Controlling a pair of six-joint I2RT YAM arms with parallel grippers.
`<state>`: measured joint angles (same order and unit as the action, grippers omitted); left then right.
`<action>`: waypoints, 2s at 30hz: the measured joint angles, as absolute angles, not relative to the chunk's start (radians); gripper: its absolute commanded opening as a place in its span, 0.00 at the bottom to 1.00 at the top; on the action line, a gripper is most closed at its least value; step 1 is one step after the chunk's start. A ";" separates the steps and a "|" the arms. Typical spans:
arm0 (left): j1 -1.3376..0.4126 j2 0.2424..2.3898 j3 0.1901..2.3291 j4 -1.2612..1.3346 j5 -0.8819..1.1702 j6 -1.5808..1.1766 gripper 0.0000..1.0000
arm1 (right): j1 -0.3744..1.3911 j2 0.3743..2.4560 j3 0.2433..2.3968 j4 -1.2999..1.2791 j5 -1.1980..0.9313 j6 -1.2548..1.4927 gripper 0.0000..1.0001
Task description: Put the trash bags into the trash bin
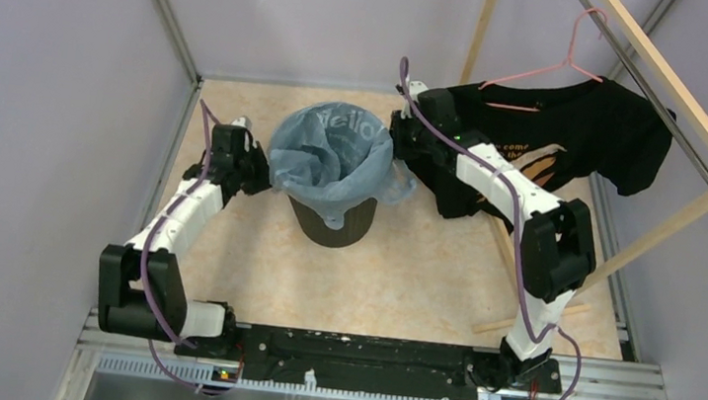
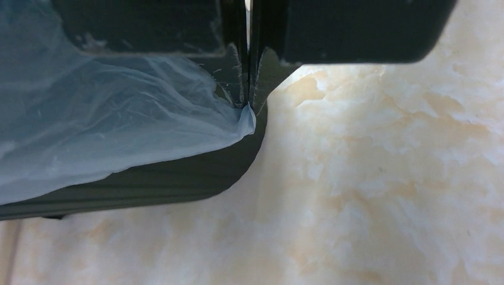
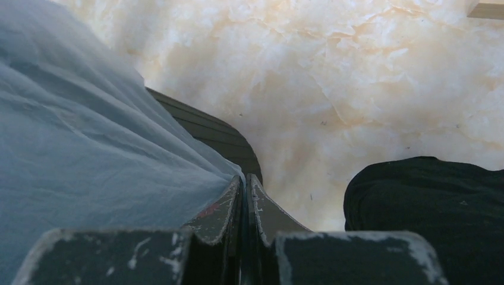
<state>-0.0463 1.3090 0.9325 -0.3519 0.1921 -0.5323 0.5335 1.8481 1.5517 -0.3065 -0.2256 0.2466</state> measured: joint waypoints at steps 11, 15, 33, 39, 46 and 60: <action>-0.046 1.324 0.876 -0.373 0.194 -0.556 0.00 | 0.533 1.847 1.571 -0.292 -0.261 0.256 0.05; -0.046 1.270 0.879 -0.401 0.194 -0.543 0.00 | 0.532 1.847 1.512 -0.244 -0.266 0.261 0.05; -0.046 1.175 0.645 -0.358 0.283 -0.584 0.00 | 0.532 1.779 1.429 -0.278 -0.267 0.262 0.13; -0.046 1.126 0.645 -0.364 0.318 -0.606 0.00 | 0.532 1.766 1.409 -0.257 -0.264 0.263 0.14; -0.046 1.026 0.640 -0.366 0.336 -0.615 0.00 | 0.532 1.766 1.394 -0.302 -0.210 0.235 0.29; -0.046 1.073 0.566 -0.344 0.358 -0.618 0.00 | 0.582 1.563 1.508 -0.543 -0.004 0.165 0.75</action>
<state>-0.0456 1.0729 0.5655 -0.3443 0.3584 -0.6178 0.5816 1.5631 1.5078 -0.5426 -0.0036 0.1654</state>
